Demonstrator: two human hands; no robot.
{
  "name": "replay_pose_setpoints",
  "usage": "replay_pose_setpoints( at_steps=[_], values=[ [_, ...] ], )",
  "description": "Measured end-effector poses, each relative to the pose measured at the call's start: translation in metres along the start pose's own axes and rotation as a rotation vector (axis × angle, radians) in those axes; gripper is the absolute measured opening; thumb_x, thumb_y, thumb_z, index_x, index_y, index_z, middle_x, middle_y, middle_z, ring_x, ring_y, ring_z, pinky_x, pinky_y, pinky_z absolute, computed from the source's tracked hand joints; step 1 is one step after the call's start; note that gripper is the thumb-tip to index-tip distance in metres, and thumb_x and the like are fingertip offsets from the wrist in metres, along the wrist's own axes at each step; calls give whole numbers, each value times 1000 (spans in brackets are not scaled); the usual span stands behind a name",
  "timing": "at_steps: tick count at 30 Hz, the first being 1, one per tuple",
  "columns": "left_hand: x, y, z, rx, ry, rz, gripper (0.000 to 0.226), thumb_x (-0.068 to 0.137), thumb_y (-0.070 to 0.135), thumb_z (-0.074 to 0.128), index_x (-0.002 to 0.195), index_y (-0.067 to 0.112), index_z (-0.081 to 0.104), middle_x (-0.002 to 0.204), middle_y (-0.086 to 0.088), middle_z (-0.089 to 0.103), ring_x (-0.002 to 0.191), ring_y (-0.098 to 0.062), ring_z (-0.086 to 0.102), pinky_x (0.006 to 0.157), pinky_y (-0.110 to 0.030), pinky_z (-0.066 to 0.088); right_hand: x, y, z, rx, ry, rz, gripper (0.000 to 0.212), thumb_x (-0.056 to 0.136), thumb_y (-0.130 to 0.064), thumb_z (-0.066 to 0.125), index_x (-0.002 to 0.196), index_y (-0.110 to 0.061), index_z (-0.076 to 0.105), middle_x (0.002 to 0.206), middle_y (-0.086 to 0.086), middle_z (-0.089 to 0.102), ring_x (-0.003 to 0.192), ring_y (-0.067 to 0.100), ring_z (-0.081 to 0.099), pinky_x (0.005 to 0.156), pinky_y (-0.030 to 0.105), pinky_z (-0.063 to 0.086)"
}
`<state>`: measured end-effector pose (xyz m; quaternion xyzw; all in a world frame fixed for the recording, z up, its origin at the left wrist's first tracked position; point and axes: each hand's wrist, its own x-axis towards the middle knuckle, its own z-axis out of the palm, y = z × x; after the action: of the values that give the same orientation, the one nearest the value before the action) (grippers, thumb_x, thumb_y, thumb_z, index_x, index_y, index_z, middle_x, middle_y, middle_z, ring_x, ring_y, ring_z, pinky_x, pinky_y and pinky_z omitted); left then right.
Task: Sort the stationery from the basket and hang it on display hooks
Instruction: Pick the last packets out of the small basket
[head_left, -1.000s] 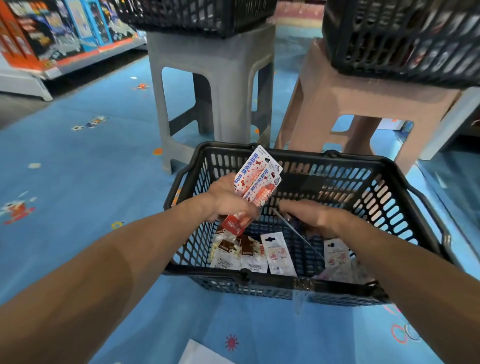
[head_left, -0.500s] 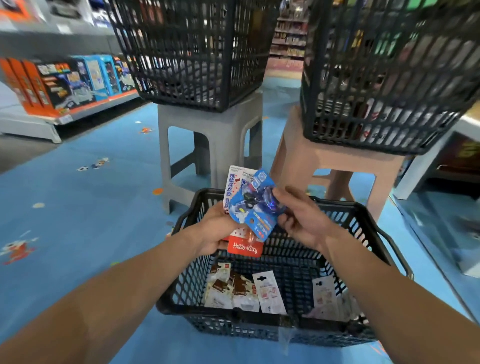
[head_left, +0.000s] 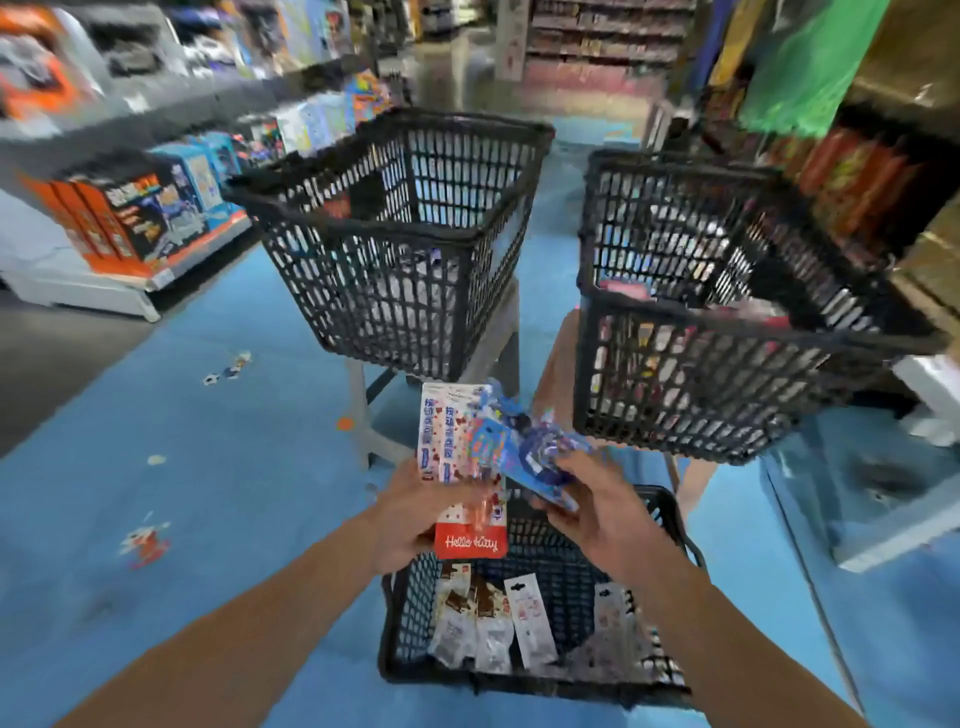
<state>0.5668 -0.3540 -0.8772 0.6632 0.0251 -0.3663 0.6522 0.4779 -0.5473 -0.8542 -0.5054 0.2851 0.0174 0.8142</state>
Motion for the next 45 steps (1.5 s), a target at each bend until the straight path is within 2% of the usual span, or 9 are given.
replay_pose_setpoints(
  at_steps=[2,7,10,16,20,26,31,39,45],
  values=[
    [-31,37,5,-1,-10,-48,48,75,7,90,117,19,69,103,-11,79,97,-34,76,94,-62,56,-31,-36,15,-43,-55,59,37,79,-25,79,112,-26,62,95,14,66,79,27,70,86,41,47],
    [-96,127,15,20,-107,-123,70,54,26,97,119,20,71,110,-20,76,104,-45,72,97,-72,50,-94,-127,62,-87,-127,72,58,83,-11,77,134,-29,54,115,10,72,87,26,73,64,34,57],
    [-132,192,22,13,-77,-160,79,50,28,98,122,23,66,109,-13,78,101,-37,75,94,-62,56,-122,-184,87,-72,-129,52,83,69,-10,79,135,-48,47,116,14,72,82,27,69,63,37,53],
    [-155,325,23,73,-13,-115,92,42,0,94,125,17,58,106,-20,77,98,-42,75,88,-62,58,-149,-306,138,-80,-204,10,47,81,5,73,120,-14,57,95,15,72,73,25,65,55,32,50],
    [-150,390,23,19,88,-35,68,67,6,90,126,14,57,108,-21,76,97,-42,75,86,-59,60,-143,-354,149,-162,-166,-27,34,79,-8,82,102,-10,56,92,11,69,72,21,61,55,27,45],
    [-123,433,17,21,152,113,42,77,13,88,114,21,70,97,-9,80,90,-30,76,77,-44,62,-110,-369,153,6,-192,19,30,84,-15,81,96,-11,54,84,9,66,53,17,58,42,21,40],
    [-65,453,-21,-28,256,137,56,69,13,94,118,21,68,98,-7,80,91,-32,77,81,-53,62,-29,-366,171,155,18,43,57,83,-6,82,130,6,50,122,25,67,99,33,71,58,28,58],
    [111,479,-93,61,203,139,55,70,20,95,117,25,67,99,-1,80,88,-27,78,75,-46,63,174,-331,224,-23,267,60,37,86,-9,80,92,-11,44,83,16,51,63,22,47,51,30,35],
    [217,447,-122,164,75,69,62,67,19,97,120,28,67,105,1,79,94,-24,78,78,-50,63,292,-282,249,-47,368,149,58,68,-24,90,110,-9,54,96,17,67,66,25,59,48,27,38]
  ],
)
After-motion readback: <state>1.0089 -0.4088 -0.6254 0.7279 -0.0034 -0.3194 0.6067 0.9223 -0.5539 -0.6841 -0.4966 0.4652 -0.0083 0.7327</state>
